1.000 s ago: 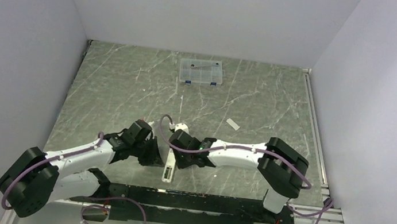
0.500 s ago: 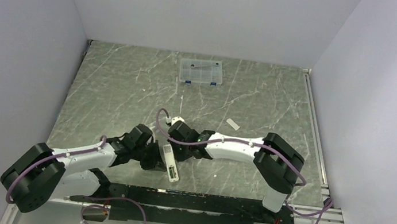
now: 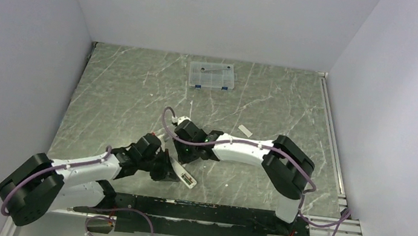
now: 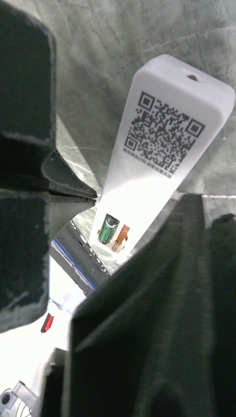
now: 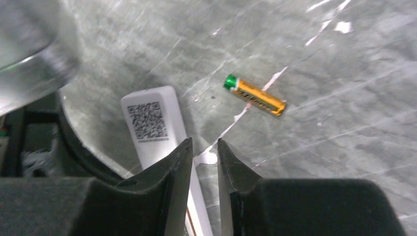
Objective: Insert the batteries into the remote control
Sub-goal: Adjust the remote control at the center of the board, then pick up the battery from the center of the board.
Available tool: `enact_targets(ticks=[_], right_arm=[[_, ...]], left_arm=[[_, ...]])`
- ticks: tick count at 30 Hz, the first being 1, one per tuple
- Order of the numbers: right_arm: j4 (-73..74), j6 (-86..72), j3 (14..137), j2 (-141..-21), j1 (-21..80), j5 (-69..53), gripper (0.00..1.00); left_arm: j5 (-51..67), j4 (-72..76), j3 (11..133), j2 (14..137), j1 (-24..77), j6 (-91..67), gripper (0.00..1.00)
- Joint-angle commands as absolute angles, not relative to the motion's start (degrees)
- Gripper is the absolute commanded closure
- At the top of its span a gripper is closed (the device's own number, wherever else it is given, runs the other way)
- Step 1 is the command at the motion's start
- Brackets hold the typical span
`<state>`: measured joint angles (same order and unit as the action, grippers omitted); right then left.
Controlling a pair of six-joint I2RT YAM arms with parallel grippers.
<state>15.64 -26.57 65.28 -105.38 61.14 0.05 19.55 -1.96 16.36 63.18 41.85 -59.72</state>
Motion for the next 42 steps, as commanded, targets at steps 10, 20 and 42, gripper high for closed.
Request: enact_targets(ticks=[10,20,42], right_arm=[[8.0,-30.7,62.2,-98.4,55.9,2.1,0.59],[-5.7,-40.9,54.1,-96.3,49.5,-11.9,0.61],[5.5,-50.1,56.3,-97.6,55.1,8.7,0.52]], left_arm=[[12.7,-17.3,20.5,51.2,42.3,-57.0,0.9],[12.3,-19.1,20.7,49.4,42.3,-56.8,0.88],[12.1,-21.1,20.0,46.7,42.3,-54.1,0.87]])
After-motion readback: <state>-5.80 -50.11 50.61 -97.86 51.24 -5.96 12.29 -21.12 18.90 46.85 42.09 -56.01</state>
